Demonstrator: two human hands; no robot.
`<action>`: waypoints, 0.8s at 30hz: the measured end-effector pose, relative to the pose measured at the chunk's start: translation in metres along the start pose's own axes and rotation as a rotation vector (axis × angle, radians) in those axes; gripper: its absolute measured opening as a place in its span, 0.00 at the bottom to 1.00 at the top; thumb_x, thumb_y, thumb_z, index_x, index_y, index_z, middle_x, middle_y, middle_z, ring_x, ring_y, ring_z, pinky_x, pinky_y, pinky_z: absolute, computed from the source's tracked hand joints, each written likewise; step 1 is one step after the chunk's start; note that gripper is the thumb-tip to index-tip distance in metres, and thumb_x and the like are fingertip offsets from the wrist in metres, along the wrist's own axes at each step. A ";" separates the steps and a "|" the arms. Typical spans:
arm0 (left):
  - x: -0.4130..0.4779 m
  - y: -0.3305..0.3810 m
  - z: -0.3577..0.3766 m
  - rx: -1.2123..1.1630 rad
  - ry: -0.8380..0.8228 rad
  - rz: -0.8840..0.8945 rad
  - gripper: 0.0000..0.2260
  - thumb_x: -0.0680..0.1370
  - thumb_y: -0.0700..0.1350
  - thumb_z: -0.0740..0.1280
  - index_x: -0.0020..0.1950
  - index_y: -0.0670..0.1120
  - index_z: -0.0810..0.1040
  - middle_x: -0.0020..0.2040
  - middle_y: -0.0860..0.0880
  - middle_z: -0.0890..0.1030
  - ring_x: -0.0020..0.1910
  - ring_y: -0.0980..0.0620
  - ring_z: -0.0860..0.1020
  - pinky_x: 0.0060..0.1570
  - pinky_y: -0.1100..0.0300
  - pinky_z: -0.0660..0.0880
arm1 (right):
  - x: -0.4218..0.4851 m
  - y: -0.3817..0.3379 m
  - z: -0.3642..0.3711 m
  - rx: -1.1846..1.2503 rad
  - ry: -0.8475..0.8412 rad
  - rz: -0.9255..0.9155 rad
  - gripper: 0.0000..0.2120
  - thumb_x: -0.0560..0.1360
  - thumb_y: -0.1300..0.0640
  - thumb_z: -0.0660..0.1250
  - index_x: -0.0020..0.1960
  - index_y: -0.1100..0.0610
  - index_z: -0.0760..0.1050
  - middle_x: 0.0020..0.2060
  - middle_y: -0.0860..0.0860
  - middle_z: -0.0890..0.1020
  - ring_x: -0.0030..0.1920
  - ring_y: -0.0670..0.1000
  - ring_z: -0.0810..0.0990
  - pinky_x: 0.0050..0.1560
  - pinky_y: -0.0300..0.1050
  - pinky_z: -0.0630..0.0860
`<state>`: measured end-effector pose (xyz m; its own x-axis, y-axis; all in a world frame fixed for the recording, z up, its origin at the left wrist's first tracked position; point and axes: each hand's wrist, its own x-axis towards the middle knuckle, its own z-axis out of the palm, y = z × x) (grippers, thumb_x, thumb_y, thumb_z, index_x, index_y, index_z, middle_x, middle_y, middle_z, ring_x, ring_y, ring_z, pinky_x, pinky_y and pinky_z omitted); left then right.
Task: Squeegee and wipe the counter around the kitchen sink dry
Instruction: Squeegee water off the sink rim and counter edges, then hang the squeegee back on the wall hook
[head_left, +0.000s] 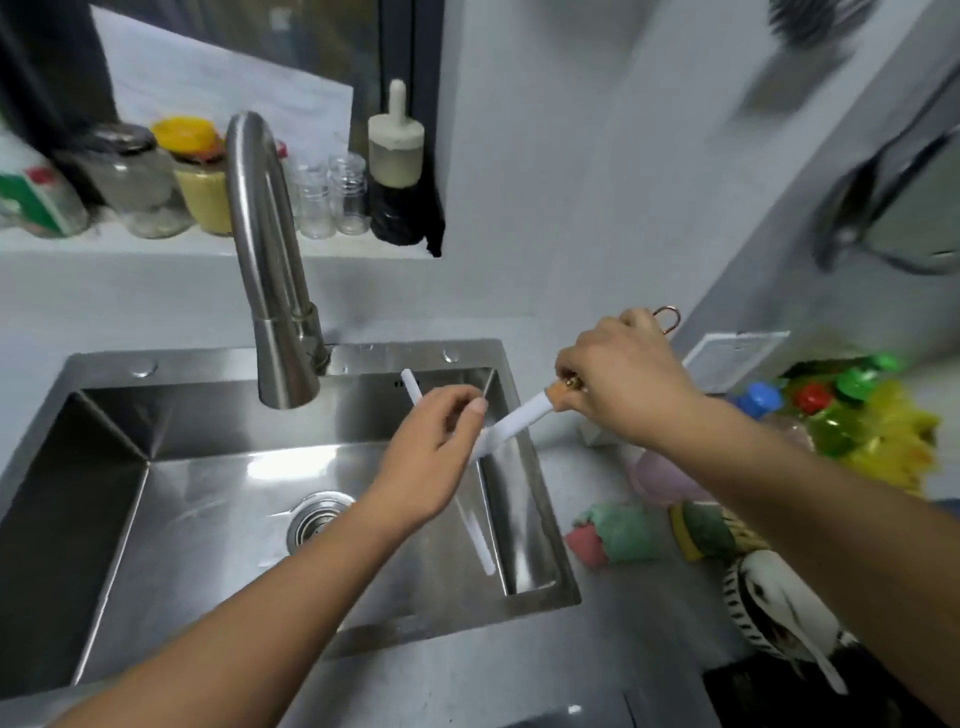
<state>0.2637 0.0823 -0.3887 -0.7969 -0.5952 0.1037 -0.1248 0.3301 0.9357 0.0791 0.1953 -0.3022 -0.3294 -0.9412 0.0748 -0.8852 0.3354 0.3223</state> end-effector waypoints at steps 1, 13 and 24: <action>0.018 0.021 -0.003 0.003 -0.109 0.037 0.14 0.84 0.53 0.58 0.52 0.47 0.78 0.47 0.52 0.79 0.46 0.58 0.77 0.50 0.60 0.75 | -0.001 0.003 -0.017 -0.027 0.025 0.002 0.12 0.73 0.42 0.65 0.45 0.49 0.82 0.36 0.47 0.81 0.44 0.53 0.76 0.47 0.49 0.57; 0.078 0.089 -0.015 -0.309 -0.542 -0.049 0.22 0.85 0.55 0.55 0.54 0.39 0.78 0.36 0.47 0.74 0.31 0.55 0.70 0.34 0.64 0.69 | -0.016 0.025 -0.124 0.030 0.354 0.213 0.22 0.67 0.40 0.75 0.57 0.50 0.82 0.67 0.57 0.75 0.71 0.63 0.68 0.71 0.58 0.56; 0.143 0.187 -0.034 -0.537 -0.578 0.051 0.21 0.83 0.59 0.60 0.46 0.42 0.78 0.36 0.42 0.76 0.31 0.48 0.73 0.40 0.54 0.74 | 0.030 0.042 -0.208 1.203 0.652 0.743 0.04 0.77 0.54 0.69 0.50 0.54 0.79 0.37 0.59 0.83 0.36 0.51 0.81 0.32 0.45 0.77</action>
<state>0.1462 0.0342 -0.1875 -0.9932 -0.0649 0.0969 0.1052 -0.1402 0.9845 0.1002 0.1725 -0.0899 -0.8852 -0.3021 0.3537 -0.4316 0.2497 -0.8668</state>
